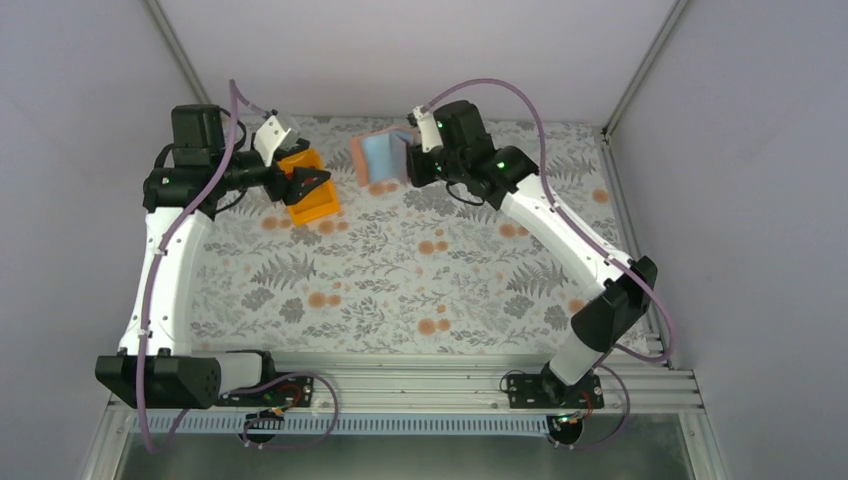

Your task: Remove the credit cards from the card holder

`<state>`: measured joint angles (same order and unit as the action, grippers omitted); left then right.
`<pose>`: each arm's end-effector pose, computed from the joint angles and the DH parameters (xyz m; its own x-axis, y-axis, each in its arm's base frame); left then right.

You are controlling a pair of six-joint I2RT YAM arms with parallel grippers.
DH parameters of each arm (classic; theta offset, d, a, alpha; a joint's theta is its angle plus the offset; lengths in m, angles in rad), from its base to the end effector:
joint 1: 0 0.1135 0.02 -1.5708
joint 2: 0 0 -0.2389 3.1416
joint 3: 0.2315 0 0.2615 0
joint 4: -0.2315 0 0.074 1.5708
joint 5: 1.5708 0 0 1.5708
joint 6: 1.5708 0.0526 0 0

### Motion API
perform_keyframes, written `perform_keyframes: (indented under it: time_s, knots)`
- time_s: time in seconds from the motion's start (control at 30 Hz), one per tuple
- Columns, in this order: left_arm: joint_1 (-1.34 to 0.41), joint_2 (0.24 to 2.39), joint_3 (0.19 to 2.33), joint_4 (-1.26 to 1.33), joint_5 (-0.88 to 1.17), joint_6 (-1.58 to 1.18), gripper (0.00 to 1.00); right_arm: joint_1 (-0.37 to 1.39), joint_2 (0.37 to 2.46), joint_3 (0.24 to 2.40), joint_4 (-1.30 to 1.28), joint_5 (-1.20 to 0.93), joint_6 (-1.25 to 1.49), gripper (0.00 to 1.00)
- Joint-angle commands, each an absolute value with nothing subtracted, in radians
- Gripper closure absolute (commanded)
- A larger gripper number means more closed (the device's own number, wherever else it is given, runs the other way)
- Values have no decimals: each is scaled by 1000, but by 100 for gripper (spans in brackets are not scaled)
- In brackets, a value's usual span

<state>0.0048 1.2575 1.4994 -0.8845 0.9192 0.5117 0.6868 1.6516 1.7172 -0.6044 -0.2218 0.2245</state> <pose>0.2641 -0.0406 0.3965 -0.2123 0.2959 -0.9313 0.8459 0.5328 -0.0235 0.2996 0.2606 0.3639 -0.5570 -0.1759 -0.8117 -0.6570 0.6911 0.3011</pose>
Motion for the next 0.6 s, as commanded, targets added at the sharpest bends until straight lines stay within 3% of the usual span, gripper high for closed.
perform_keyframes:
  time_s: [0.0, 0.07, 0.17, 0.57]
  knots:
    - [9, 1246, 1458, -820, 813, 470, 13, 691, 1729, 1871, -886, 349, 304, 96]
    - [9, 1245, 1430, -791, 794, 430, 7, 696, 1822, 1942, -1030, 523, 322, 96]
    - [6, 1247, 1405, -773, 788, 393, 0, 700, 1932, 2020, -1178, 607, 333, 96]
    - [-32, 1267, 1333, -725, 753, 334, 0, 736, 1974, 2041, -1071, 312, 274, 96]
